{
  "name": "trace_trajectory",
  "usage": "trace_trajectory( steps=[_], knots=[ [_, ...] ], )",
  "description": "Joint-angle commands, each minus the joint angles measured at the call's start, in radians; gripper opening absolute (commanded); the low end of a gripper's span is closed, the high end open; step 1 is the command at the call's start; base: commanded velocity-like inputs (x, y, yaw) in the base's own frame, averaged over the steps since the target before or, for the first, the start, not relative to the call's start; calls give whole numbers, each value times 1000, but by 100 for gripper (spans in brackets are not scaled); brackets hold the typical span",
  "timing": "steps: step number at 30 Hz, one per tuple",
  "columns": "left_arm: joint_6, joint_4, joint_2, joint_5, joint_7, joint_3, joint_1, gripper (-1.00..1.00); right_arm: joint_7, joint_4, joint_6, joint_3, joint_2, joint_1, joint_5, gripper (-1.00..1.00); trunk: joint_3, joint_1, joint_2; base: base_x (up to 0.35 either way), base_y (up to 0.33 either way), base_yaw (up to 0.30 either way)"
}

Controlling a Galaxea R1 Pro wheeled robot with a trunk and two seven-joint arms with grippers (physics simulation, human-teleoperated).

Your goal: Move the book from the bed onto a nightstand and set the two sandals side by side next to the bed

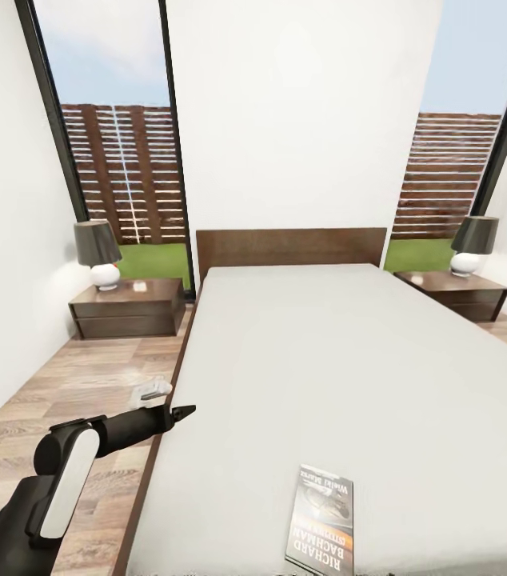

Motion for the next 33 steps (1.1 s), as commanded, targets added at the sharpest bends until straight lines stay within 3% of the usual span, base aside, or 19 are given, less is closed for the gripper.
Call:
trace_trajectory(
  steps=[1,14,29,33],
  knots=[
    [2,0,0,-8,-10,1,-1,100,3,-2,13,-1,0,-3,-1,100,-4,4,-8,0,0,0],
    [-6,0,0,-8,-15,0,-1,100,3,-6,21,-2,0,-14,-3,100,-7,8,-15,0,0,0],
    [-6,0,1,-8,-16,1,-1,100,3,-6,21,-1,4,-15,-36,100,-7,8,-15,0,0,0],
    [-7,0,1,-8,-16,2,-1,100,3,-5,20,-1,5,-15,-38,100,-20,23,-43,0,0,0]
  ],
)
